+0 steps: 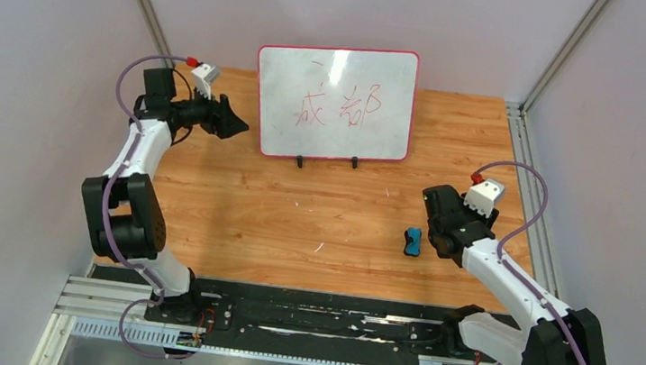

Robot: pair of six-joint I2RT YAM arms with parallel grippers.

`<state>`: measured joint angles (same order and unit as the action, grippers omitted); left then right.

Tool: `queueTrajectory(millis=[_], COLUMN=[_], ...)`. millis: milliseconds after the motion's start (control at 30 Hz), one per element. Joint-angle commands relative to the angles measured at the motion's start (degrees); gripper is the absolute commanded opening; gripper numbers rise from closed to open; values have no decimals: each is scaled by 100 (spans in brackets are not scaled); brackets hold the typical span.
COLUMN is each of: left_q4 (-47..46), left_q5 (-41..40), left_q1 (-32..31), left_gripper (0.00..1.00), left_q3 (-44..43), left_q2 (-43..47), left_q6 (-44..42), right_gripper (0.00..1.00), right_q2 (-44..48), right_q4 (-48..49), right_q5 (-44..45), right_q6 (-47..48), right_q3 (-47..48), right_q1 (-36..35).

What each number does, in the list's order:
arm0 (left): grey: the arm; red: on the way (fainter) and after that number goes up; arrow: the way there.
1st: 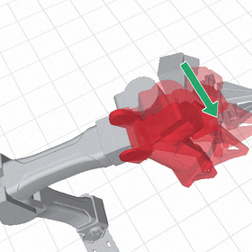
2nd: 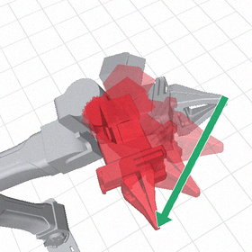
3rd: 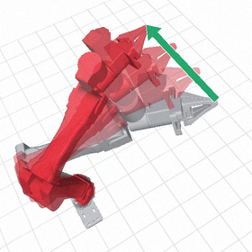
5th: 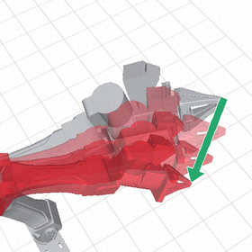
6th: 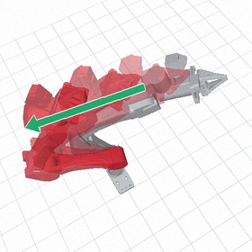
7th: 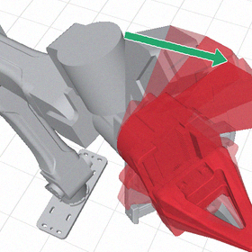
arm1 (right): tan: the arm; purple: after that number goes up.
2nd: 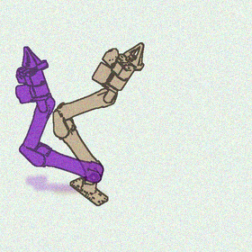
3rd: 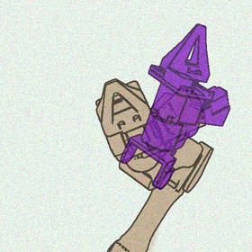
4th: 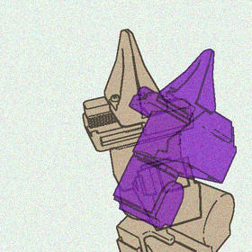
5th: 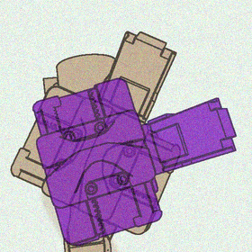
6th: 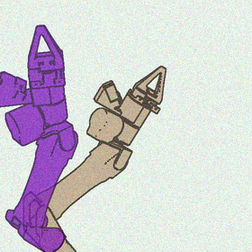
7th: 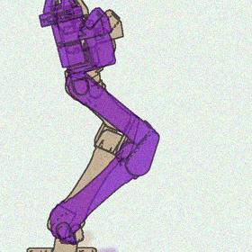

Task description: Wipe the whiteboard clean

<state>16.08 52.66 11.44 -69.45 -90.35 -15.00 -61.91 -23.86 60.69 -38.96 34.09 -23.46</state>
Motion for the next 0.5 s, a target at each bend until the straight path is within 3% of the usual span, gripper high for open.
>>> queueTrajectory(millis=[0,200,467], left_q4=[9,672,2812], left_q5=[815,1160,1738], left_q1=[331,405,419], left_gripper=[77,76,75], left_q3=[-463,-987,-2328], left_q2=[-371,-873,-1786], left_q6=[32,-471,-2072], right_gripper=[41,41,41], right_q2=[79,17,77], right_q4=[155,188,281], right_q5=[27,-2,-46], right_q6=[84,137,237], right_q3=[-70,-44,-97], right_q1=[114,123,118])
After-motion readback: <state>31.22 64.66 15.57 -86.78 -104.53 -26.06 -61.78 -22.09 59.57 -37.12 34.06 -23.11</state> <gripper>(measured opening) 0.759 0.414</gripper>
